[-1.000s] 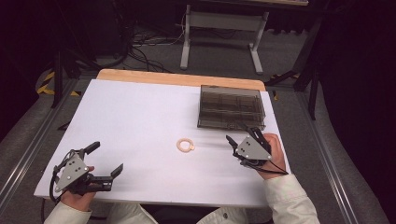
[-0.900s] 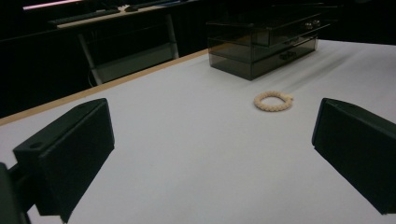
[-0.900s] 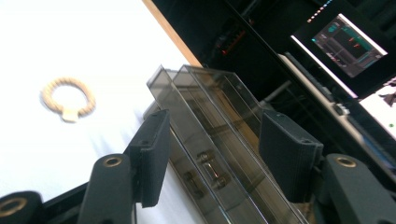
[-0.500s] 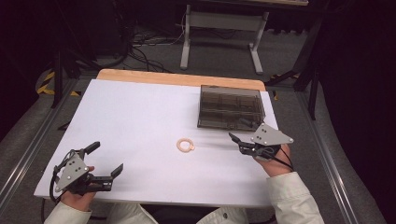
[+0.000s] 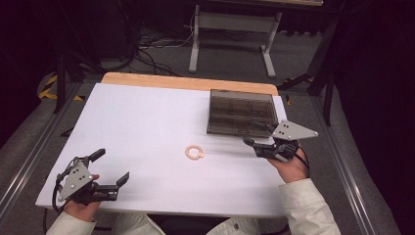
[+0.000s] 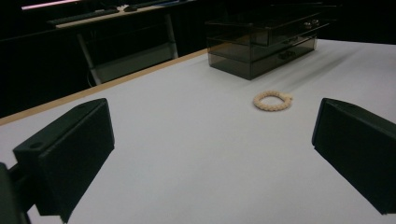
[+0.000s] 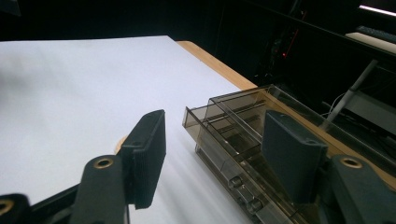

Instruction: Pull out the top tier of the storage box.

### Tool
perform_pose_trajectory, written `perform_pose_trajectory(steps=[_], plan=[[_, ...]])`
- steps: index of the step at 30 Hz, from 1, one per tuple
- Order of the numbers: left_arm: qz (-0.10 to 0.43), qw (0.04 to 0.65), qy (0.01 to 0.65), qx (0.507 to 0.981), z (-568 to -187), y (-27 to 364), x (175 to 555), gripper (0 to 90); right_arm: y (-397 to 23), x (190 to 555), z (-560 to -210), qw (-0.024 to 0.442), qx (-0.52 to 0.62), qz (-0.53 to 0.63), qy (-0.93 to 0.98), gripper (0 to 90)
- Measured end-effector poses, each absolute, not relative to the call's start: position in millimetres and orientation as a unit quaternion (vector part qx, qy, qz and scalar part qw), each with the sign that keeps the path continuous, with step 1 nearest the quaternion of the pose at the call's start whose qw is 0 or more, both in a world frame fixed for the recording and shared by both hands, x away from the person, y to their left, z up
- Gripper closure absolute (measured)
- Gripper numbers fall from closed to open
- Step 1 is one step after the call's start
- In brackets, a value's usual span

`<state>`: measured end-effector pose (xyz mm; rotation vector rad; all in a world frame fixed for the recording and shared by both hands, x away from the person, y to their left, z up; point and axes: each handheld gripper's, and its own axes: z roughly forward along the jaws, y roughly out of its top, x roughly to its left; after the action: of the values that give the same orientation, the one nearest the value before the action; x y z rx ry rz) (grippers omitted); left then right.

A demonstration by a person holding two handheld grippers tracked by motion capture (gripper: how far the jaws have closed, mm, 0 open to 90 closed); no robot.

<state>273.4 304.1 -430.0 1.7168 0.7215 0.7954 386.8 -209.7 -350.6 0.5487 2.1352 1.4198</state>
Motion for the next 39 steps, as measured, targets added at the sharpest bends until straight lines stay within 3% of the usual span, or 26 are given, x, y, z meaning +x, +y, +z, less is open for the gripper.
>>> perform_pose_trajectory(steps=[5,20,33,39], plan=[[0.333,0.529,0.301,0.720,-429.9,303.8,273.3,0.1,-210.1,395.7,-341.3,0.238,0.198,0.517,0.798,40.9],[0.334,0.531,0.308,0.715,-430.5,302.5,272.1,0.1,-210.0,422.8,-324.7,0.241,0.173,0.475,0.829,45.4],[0.333,0.531,0.308,0.716,-430.7,302.7,272.5,0.1,-207.4,447.9,-332.1,0.209,0.138,0.414,0.875,45.0],[0.333,0.531,0.308,0.716,-430.8,302.5,272.7,0.1,-201.3,452.7,-337.4,0.215,0.126,0.371,0.895,44.9]])
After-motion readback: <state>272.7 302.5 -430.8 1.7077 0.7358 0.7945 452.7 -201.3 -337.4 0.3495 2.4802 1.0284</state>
